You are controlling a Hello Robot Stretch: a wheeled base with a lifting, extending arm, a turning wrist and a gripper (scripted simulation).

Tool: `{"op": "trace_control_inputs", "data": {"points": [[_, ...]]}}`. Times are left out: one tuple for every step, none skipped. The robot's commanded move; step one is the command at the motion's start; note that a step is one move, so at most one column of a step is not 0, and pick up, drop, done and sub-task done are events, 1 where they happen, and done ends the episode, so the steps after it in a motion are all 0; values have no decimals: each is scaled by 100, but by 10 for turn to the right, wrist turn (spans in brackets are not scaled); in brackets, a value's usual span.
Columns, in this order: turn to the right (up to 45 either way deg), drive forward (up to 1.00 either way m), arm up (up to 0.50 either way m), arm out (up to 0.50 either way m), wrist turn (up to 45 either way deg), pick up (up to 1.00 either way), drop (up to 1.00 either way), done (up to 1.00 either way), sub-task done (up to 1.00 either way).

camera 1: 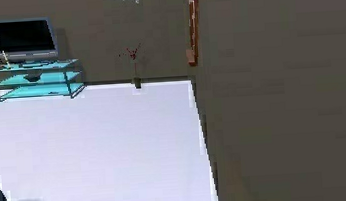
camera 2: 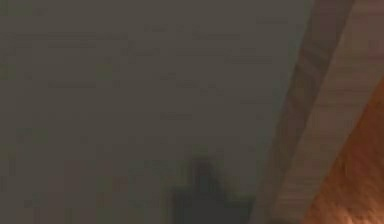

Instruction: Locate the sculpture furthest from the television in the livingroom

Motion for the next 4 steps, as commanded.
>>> {"op": "trace_control_inputs", "data": {"points": [[0, 45, 0, 0, 0, 0, 0, 0, 0], [-240, 0, 0, 0, 0, 0, 0, 0, 0], [0, 100, 0, 0, 0, 0, 0, 0, 0], [0, 100, 0, 0, 0, 0, 0, 0, 0]]}}
